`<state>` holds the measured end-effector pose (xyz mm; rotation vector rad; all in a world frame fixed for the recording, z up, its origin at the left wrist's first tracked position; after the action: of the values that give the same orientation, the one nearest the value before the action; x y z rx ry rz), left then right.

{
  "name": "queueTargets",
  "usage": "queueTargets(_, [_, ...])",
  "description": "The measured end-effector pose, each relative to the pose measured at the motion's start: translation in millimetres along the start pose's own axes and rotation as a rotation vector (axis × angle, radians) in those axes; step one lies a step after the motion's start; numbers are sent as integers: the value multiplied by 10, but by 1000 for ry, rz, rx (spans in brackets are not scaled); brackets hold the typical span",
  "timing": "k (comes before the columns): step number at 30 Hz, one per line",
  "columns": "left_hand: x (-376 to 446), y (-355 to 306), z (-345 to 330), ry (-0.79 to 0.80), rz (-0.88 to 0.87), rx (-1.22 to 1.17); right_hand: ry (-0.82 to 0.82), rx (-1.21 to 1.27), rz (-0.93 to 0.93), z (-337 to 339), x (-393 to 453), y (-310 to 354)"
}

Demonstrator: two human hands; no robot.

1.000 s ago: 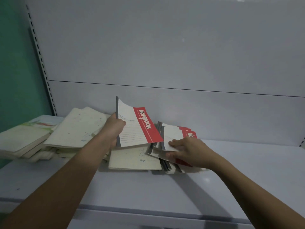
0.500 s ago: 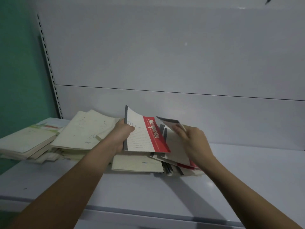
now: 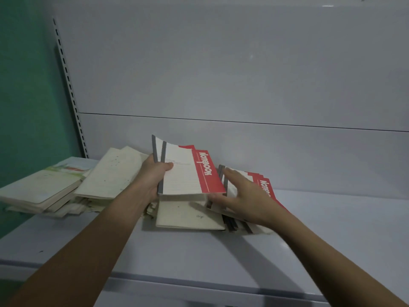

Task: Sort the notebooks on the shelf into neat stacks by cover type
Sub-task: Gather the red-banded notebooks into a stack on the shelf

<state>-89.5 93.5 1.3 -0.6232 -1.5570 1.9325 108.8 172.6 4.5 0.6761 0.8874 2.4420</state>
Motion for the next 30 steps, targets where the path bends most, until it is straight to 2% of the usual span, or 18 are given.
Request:
queueTargets(3, [35, 9, 103, -24, -5, -5, 203, -274, -198, -66, -151, -421])
queueTargets(6, [36, 51, 34, 9, 1, -9, 217, -418, -166, -92, -186, -502])
queueTargets(8, [30, 89, -41, 30, 10, 6, 261, -383, -128, -116, -145, -520])
queueTargets(9, [25, 106, -68, 38, 15, 15, 239, -262, -171, -75, -126, -550])
queueTargets(10, [34, 121, -90, 45, 19, 19, 152, -85, -219, 16, -116, -564])
queueTargets(12, [52, 131, -116, 58, 19, 17, -122, 203, -250, 283, -117, -538])
queueTargets(14, [50, 120, -151, 80, 2, 19, -316, 360, -250, 445, -144, -425])
queueTargets(15, [38, 115, -182, 97, -5, 21, -343, 390, -230, 441, -142, -314])
queueTargets(17, [-3, 103, -284, 146, -21, 6, -283, 294, -129, 305, -122, -3])
queueTargets(20, [-35, 124, -442, 194, -13, -60, -42, -75, 15, -221, -95, 309])
queueTargets(22, [-42, 165, -518, 230, -4, -66, 70, -210, 42, -520, -106, 345])
queueTargets(24, [-24, 207, -521, 234, -22, -38, 122, -196, 6, -649, -119, 313])
queueTargets(26, [2, 258, -494, 223, -34, -30, 126, -53, -31, -629, -121, 270])
queueTargets(28, [-24, 257, -494, 225, -37, -93, -38, 132, -61, -391, -124, 252])
queueTargets(30, [-50, 197, -512, 217, -50, -127, -336, 138, -81, 34, -181, 187])
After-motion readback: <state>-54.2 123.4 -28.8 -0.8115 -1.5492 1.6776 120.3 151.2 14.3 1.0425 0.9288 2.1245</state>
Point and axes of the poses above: each hand's wrist, its own x-axis towards the middle knuckle, its own z-axis out of the back of the hand, y = z × x, the point moved 10 cm from there along x, towards the middle knuckle, and after that the axes turned 13 degrees about x, right-handed, at the moved point
